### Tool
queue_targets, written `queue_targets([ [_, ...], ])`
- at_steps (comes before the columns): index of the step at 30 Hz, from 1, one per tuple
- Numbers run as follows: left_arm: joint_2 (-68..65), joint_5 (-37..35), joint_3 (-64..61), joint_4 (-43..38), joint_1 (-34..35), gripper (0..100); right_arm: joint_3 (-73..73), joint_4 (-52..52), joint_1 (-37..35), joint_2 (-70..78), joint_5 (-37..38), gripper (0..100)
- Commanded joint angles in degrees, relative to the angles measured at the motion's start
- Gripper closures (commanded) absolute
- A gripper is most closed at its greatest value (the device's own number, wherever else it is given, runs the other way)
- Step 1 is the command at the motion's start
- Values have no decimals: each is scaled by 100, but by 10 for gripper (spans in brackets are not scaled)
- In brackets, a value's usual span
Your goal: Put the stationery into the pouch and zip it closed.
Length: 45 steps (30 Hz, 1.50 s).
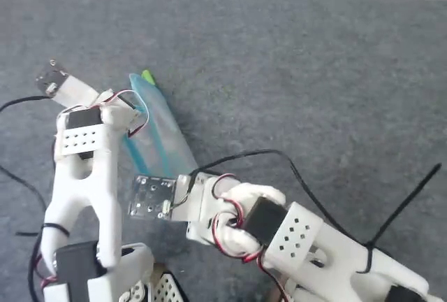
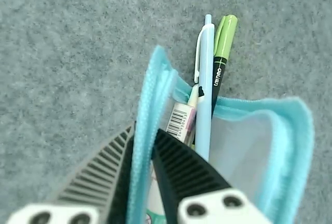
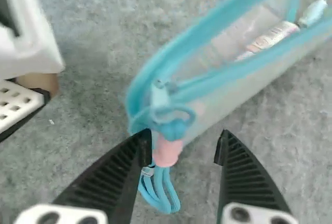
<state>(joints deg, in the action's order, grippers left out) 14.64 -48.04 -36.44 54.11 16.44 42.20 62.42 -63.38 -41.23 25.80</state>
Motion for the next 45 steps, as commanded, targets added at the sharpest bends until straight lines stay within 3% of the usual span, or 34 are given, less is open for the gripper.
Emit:
queue_targets([
  [1,0,-44,312,-123,79,991,0,-75,-207,13,123,796],
  [6,0,-44,312,-123,79,991,343,-321,-145,22,97,817],
  [11,0,-44,312,-123,79,991,132,-277,145,-92,105,998],
  [17,0,-62,312,-202,79,991,-976,866,259,-1068,149,991],
  [20,-70,-70,330,-246,79,991,-1196,1393,-180,-1613,431,991],
  [26,-791,-70,743,-255,176,991,-1055,1938,-1833,-2070,563,990],
  [31,-1143,-44,1112,-26,308,991,-158,1112,-2273,-2062,571,989],
  [34,-1134,-44,1138,53,299,991,273,629,-2000,-2062,536,988],
  [37,-1134,-44,1138,53,299,991,325,558,-989,-2062,70,975],
  [41,-1134,-44,1138,53,290,991,589,505,92,-2062,-211,833],
  [45,-1143,-44,1138,44,290,991,897,189,119,-1895,-211,735],
])
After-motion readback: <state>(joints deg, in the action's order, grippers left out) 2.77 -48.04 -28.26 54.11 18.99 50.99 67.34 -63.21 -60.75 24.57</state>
